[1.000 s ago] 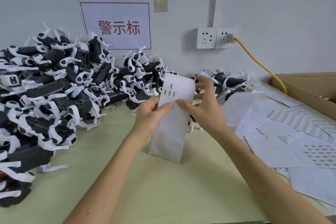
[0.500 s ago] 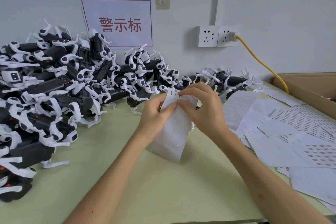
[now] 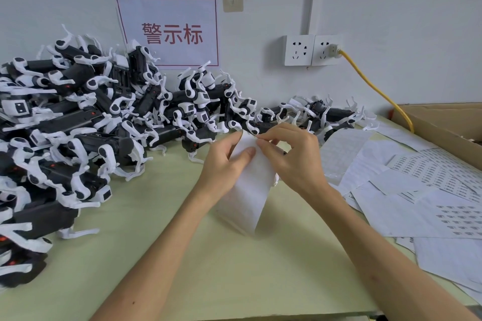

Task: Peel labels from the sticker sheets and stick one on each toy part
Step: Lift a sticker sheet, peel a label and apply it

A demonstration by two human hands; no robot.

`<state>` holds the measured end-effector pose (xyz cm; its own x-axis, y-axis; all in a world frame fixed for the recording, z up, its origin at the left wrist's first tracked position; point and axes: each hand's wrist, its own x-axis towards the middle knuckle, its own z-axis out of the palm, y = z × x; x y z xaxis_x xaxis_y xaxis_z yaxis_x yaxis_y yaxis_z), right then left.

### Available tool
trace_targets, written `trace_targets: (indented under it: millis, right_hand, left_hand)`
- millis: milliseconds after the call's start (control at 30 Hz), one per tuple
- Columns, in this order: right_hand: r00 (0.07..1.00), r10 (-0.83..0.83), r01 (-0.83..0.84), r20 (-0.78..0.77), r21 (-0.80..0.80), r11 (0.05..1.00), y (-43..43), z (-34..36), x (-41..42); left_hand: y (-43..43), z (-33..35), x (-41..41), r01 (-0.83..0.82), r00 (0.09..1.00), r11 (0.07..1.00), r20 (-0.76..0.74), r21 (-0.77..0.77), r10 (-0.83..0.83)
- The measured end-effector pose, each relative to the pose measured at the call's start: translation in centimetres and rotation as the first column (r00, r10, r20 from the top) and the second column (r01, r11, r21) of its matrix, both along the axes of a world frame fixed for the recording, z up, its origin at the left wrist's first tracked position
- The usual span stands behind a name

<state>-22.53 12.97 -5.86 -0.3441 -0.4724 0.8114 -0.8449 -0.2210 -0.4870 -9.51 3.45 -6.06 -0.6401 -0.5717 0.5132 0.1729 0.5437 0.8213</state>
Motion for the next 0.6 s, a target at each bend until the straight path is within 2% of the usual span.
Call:
trace_targets:
  millis: [300,400,500,600]
  right_hand:
    - [0.995,0.017,-0.015,0.102,-0.012,1.0,0.2,0.4,-0.1]
    - [0.991,0.007,-0.001,0.133,-0.044,0.999,0.1,0.4,-0.1]
    - [0.975,0.015,0.003,0.22,-0.082,0.997,0.1,0.5,-0.3]
    - [0.957,0.05,-0.031,0.287,-0.069,0.997,0.2,0.6,-0.5]
  left_hand:
    - [0.0,-0.1,-0.1,0.035,0.999,0.999,0.028,-0.003,-0.035]
    - [-0.4,-0.3,-0.1,0.025,0.999,0.999,0.02,0.042,-0.026]
    - [-1.1,-0.5,-0.2,-0.125,0.992,0.986,0.026,0.108,0.123]
    - [-2.9,-1.0,0.2,-0.392,0.913,0.881,0.0,0.265,0.407]
